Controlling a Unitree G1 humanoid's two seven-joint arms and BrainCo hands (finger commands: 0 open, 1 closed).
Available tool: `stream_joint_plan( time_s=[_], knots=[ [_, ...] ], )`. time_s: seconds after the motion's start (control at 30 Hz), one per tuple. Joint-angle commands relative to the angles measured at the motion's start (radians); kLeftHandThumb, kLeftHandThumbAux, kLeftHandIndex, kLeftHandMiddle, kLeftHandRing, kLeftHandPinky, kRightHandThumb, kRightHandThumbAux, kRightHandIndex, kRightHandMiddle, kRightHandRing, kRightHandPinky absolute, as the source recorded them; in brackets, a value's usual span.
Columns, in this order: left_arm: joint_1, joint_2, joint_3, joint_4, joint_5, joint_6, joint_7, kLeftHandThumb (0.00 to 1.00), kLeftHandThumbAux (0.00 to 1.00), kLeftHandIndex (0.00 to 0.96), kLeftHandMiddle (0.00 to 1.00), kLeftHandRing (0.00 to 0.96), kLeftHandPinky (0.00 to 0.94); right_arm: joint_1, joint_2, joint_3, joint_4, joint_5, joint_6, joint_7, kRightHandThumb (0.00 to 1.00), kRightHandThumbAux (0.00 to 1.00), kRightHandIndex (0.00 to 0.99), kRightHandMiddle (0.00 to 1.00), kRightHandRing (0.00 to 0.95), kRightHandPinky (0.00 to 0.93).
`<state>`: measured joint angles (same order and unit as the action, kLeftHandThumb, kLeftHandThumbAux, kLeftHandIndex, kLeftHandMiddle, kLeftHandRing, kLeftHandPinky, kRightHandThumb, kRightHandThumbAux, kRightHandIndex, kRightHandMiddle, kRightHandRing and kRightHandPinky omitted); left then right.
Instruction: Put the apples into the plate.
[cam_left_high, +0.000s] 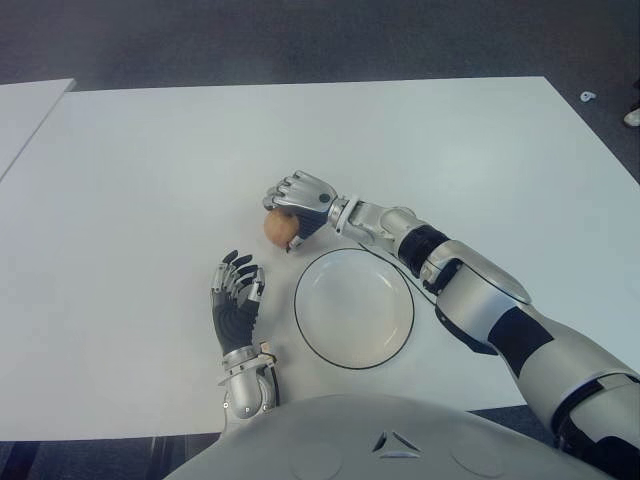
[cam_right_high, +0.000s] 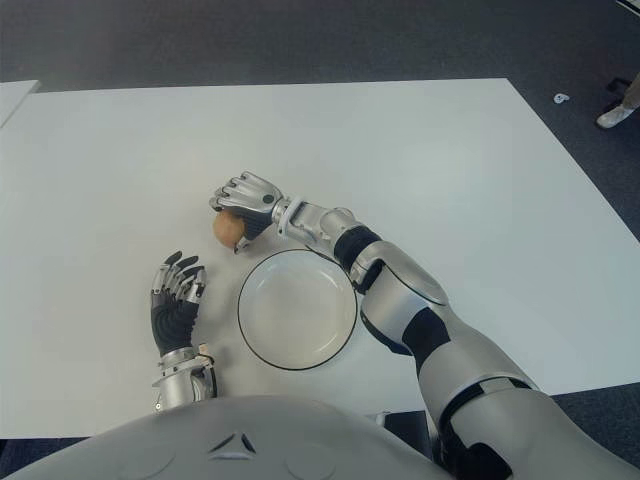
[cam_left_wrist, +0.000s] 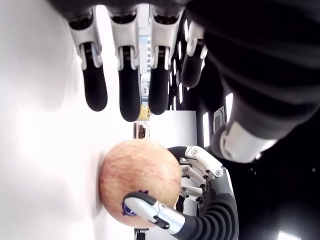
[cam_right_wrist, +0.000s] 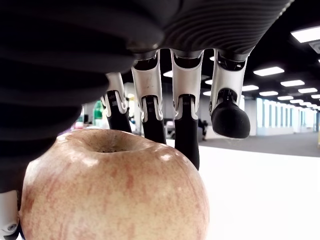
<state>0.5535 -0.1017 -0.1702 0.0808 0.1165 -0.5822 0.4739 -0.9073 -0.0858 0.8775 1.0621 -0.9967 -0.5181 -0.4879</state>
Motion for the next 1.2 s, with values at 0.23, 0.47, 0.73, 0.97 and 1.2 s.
stream_joint_plan(
  time_s=[0.23,0.47,0.73,0.97,1.2],
  knots=[
    [0.002,-0.075,0.015,0.018,-0.013,0.017,0.012,0.429,0.653,0.221,0.309,0.359,0.377,0.013,-0.013,-0.042,0.011,0.047,-0.024,0.043,0.854,0.676,0.405,0.514,0.776,0.770],
    [0.002,-0.071,0.018,0.018,-0.013,0.017,0.008,0.426,0.653,0.224,0.309,0.359,0.376,0.009,-0.019,-0.053,0.014,0.056,-0.033,0.049,0.854,0.676,0.405,0.511,0.767,0.759],
    [0.000,-0.067,0.022,0.023,-0.017,0.018,0.003,0.438,0.656,0.229,0.309,0.358,0.376,0.009,-0.032,-0.077,0.001,0.075,-0.035,0.060,0.854,0.677,0.403,0.511,0.766,0.764],
    [-0.003,-0.063,0.024,0.023,-0.029,0.022,-0.004,0.459,0.659,0.231,0.313,0.360,0.379,0.006,-0.039,-0.088,-0.003,0.070,-0.029,0.064,0.854,0.677,0.403,0.510,0.760,0.753],
    [-0.002,-0.061,0.023,0.020,-0.035,0.028,-0.006,0.466,0.660,0.232,0.316,0.361,0.380,0.003,-0.051,-0.091,-0.008,0.071,-0.036,0.067,0.853,0.677,0.403,0.510,0.759,0.748]
  ],
)
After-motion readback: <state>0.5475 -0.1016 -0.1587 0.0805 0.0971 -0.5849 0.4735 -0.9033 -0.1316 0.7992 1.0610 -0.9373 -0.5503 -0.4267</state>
